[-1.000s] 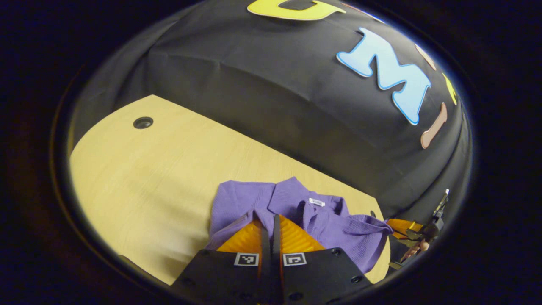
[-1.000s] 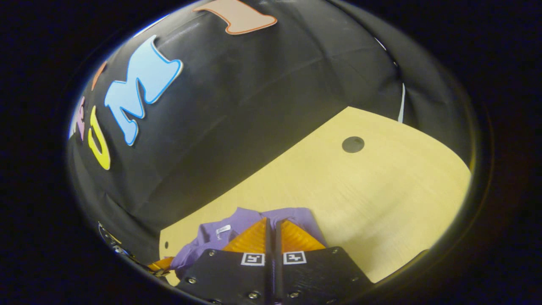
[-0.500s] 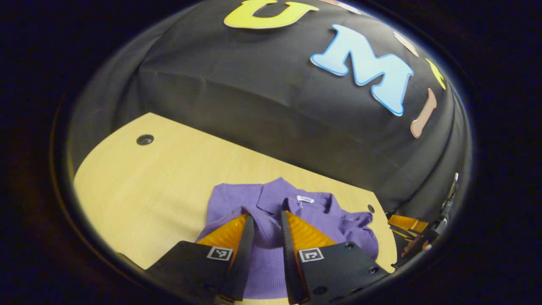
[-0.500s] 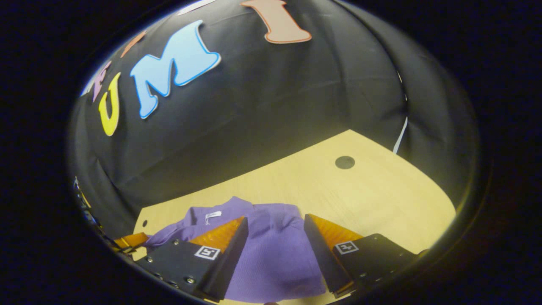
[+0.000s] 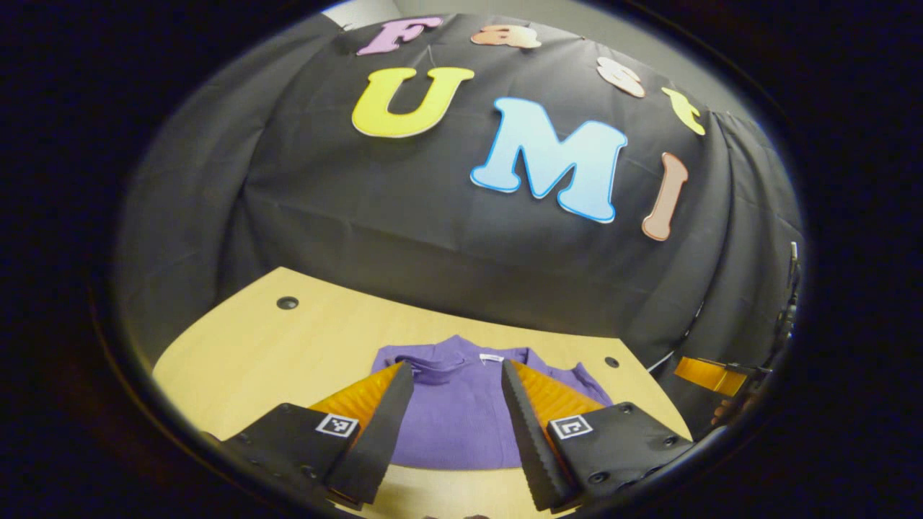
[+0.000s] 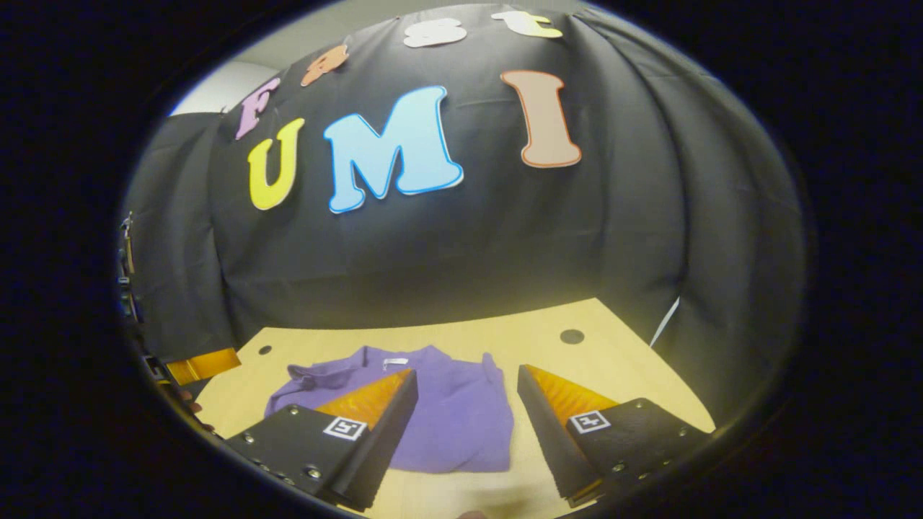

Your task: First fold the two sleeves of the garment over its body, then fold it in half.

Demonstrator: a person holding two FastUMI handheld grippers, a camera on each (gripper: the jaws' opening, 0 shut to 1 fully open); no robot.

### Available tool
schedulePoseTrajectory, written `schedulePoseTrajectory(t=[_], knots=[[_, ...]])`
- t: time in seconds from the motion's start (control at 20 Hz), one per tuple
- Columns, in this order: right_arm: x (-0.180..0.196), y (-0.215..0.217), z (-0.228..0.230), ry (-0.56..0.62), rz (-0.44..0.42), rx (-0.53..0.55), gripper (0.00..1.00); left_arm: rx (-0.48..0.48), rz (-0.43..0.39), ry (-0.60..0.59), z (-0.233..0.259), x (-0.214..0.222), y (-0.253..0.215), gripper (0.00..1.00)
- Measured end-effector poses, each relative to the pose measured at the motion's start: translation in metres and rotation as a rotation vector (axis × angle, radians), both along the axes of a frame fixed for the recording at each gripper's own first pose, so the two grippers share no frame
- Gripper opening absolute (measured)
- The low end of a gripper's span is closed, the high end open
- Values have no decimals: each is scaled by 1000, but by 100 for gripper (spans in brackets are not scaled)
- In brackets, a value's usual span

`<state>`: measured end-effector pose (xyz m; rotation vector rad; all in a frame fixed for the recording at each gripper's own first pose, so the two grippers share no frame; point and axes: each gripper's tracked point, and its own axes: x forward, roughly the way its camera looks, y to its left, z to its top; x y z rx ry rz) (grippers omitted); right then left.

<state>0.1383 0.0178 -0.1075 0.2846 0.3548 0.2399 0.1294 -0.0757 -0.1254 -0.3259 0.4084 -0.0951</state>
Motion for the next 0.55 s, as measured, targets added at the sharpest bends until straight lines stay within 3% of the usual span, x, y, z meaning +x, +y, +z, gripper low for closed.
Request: schedulePoseTrajectory(t=[0.2,0.35,0.4,0.55], knots=[[-41,-19,35,-118,2,-50,87,97,25,-89,42,-46,2,75],[-69,-24,54,-184,2,-73,86,145,22,-180,85,-79,-15,87],[-76,-25,62,-203,3,-77,86,155,23,-203,97,-88,-17,83],[-90,-28,72,-236,8,-108,87,167,24,-257,122,-107,-22,87]])
